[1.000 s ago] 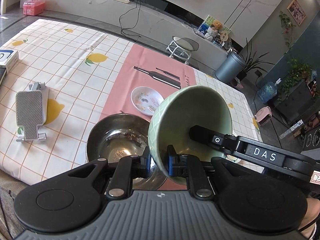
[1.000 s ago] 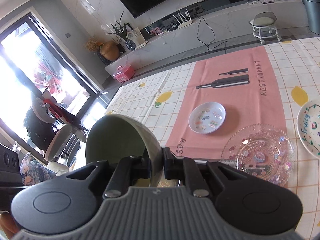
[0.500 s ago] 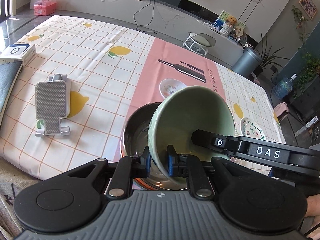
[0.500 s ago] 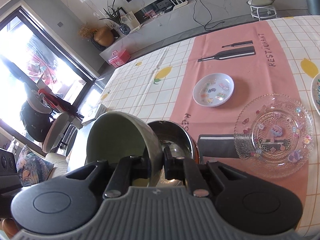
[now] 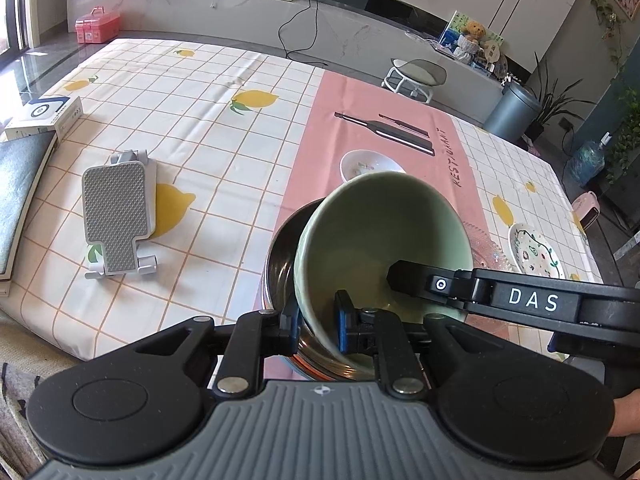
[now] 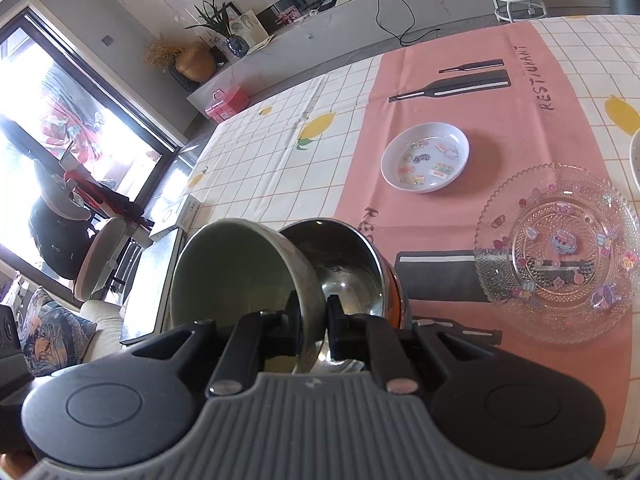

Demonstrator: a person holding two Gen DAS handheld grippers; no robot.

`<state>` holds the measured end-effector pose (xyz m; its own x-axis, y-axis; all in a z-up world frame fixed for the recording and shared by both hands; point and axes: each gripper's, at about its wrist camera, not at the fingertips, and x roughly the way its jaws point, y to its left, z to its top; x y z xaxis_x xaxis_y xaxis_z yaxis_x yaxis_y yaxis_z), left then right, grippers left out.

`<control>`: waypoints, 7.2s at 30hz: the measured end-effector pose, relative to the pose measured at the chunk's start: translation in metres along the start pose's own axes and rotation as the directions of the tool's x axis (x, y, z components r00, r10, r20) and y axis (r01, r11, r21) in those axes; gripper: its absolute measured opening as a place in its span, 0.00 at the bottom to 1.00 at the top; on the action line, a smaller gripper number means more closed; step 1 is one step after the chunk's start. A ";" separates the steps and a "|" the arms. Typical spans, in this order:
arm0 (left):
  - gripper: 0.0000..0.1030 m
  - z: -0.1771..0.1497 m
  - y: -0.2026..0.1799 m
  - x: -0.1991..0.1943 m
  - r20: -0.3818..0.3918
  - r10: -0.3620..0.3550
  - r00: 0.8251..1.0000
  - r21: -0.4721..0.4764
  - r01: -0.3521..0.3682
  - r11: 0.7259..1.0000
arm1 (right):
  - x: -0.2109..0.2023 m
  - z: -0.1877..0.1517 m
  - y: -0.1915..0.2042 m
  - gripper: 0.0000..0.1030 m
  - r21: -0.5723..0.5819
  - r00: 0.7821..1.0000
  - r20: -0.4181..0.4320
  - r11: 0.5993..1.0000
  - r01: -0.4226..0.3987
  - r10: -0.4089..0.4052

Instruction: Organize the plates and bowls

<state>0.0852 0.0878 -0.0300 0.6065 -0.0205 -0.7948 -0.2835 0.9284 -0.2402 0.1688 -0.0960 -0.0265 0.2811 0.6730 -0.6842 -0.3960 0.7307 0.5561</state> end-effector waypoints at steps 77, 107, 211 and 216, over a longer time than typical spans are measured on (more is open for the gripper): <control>0.64 0.004 0.032 0.016 -0.059 -0.064 0.996 -0.016 0.063 0.998 | 0.025 -0.006 0.011 0.80 -0.262 0.939 0.043 0.903 0.339 -0.340; 0.66 0.007 0.013 -0.014 0.051 -0.008 0.999 0.032 0.006 0.999 | 0.000 -0.009 0.025 0.87 -0.364 0.965 0.020 0.897 0.252 -0.263; 0.01 0.094 -0.168 0.152 -0.425 0.074 0.902 0.384 0.106 0.917 | -0.065 0.000 -0.209 0.00 0.499 0.991 0.036 0.861 0.095 -0.130; 0.14 0.094 -0.149 0.166 -0.419 0.142 0.897 0.415 0.050 0.909 | -0.069 0.002 -0.210 0.05 0.506 0.988 0.053 0.857 0.098 -0.144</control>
<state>0.2981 -0.0194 -0.0736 0.1920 -0.0417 -0.9805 0.0804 0.9964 -0.0266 0.2347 -0.2960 -0.0950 0.3813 0.5657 -0.7312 0.1303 0.7501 0.6483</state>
